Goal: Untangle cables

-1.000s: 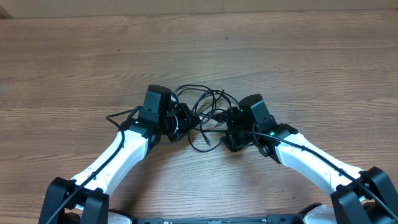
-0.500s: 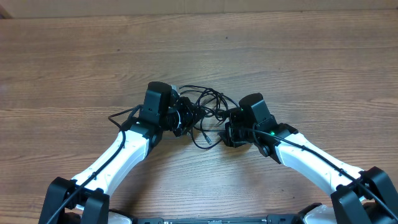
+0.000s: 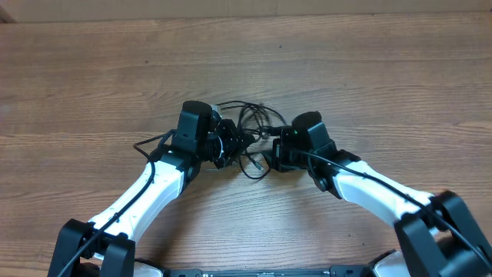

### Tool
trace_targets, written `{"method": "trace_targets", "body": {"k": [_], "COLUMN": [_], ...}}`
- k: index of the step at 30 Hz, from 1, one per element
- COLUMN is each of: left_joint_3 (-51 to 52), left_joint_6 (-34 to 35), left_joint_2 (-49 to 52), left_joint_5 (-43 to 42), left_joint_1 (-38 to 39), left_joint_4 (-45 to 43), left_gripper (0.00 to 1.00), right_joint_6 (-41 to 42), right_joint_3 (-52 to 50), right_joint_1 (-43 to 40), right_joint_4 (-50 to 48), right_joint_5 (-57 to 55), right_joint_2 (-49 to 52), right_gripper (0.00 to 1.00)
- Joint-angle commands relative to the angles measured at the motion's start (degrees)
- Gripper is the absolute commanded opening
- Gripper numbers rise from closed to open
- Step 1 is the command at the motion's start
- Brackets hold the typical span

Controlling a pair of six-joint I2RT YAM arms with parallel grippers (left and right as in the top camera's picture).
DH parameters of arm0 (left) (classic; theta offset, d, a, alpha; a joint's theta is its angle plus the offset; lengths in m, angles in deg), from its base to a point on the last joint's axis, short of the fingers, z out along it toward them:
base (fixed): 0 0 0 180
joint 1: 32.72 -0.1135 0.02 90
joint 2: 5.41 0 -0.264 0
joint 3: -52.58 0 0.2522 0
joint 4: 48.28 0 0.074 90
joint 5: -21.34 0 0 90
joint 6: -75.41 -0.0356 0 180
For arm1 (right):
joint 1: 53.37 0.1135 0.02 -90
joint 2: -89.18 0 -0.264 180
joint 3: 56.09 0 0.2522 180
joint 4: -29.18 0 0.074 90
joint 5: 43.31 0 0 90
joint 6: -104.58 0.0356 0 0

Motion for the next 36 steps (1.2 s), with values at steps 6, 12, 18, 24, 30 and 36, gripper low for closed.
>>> {"method": "trace_targets", "body": {"k": [6,12,18,24,30,36], "left_joint_3": [-0.3,-0.3,-0.3,-0.3,-0.3,-0.3], "left_joint_6": [0.5,-0.2,-0.4,0.7,8.9,17.4], "left_joint_2": [-1.0,-1.0,-1.0,-1.0,-1.0,-1.0], "left_joint_5": [-2.2,-1.8,1.4,1.4,0.8,1.3], "left_joint_1": [0.8,0.6,0.3,-3.3,-7.0,-7.5], "left_joint_4": [0.0,0.0,-0.3,-2.0,-2.8,-2.8], "left_gripper": [0.04,0.04,0.04,0.04,0.04,0.04], "right_joint_6": [3.7,-1.7,-7.7,-16.6,-15.9,-14.5], "right_joint_3": [0.3,0.3,0.3,0.3,0.3,0.3], "right_joint_1": [1.9,-0.8,-4.5,-6.3,-6.3,-6.3], "right_joint_4": [-3.7,1.8,1.8,1.8,1.8,1.7], "right_joint_5": [1.5,1.4,6.1,7.8,10.2,14.6], "right_joint_2": [4.0,4.4,4.4,4.4,4.4,4.4], "right_gripper": [0.48,0.58,0.79,1.00,1.00,0.86]}}
